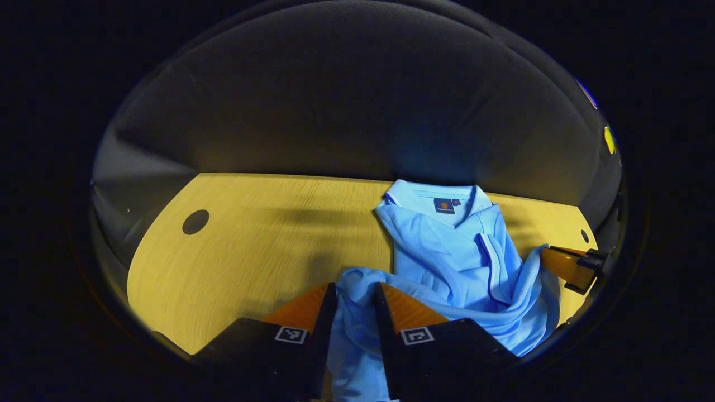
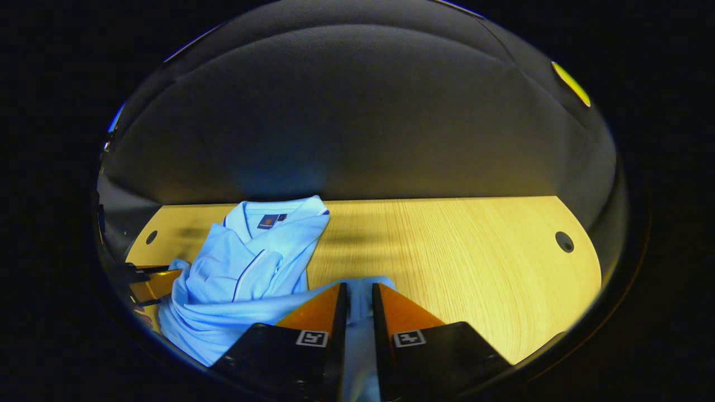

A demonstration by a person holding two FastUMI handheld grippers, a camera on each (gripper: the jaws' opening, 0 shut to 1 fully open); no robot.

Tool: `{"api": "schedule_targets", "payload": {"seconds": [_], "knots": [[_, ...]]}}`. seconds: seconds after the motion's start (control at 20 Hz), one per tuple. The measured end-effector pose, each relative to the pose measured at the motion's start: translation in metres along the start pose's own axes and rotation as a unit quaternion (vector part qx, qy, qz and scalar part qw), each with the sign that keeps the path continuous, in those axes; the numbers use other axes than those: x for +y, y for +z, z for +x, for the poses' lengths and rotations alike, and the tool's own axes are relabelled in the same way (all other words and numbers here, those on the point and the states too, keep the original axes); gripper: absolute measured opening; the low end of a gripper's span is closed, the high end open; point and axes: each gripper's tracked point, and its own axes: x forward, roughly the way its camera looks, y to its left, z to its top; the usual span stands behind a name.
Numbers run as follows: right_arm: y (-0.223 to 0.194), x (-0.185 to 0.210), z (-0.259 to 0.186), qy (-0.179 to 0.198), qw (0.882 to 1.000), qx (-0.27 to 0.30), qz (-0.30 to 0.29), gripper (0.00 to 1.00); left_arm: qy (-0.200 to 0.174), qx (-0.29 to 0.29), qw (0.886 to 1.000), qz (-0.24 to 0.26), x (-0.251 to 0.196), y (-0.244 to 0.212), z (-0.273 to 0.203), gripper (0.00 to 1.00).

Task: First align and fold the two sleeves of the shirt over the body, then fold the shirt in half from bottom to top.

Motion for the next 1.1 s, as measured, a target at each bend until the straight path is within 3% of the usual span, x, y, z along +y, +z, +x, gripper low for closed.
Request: {"api": "schedule_targets", "payload": {"seconds": [0.05,0.15,0.25,0.35,0.5,0.55,0.75,1.1], "knots": [[0.000,-0.001,0.000,-0.001,1.000,0.001,0.002,0.33,0.000,0.001,1.000,0.000,-0.001,-0.001,-0.001,0.43],[-0.001,-0.002,-0.002,-0.002,1.000,0.002,0.001,0.51,-0.002,0.001,1.000,-0.002,-0.001,0.000,-0.002,0.51],[0.004,-0.003,-0.007,-0.002,1.000,-0.004,0.002,0.56,-0.001,0.000,1.000,-0.006,0.000,-0.001,-0.004,0.65],[0.012,-0.005,-0.015,-0.006,1.000,-0.020,0.004,0.76,-0.003,-0.002,1.000,-0.015,0.000,-0.003,-0.011,0.69],[0.023,-0.006,-0.034,-0.007,0.999,-0.043,0.007,0.74,-0.007,-0.018,1.000,-0.015,0.001,-0.003,-0.027,0.74],[0.027,-0.006,-0.043,-0.006,0.999,-0.051,0.008,0.79,-0.009,-0.023,1.000,-0.012,0.000,-0.002,-0.034,0.76],[0.040,-0.004,-0.087,-0.004,0.996,-0.090,0.008,0.83,-0.012,-0.054,0.998,-0.003,-0.004,0.002,-0.075,0.79],[0.052,0.008,-0.199,0.019,0.989,-0.144,-0.001,0.82,-0.010,-0.132,0.991,0.008,-0.008,0.015,-0.202,0.79]]}}
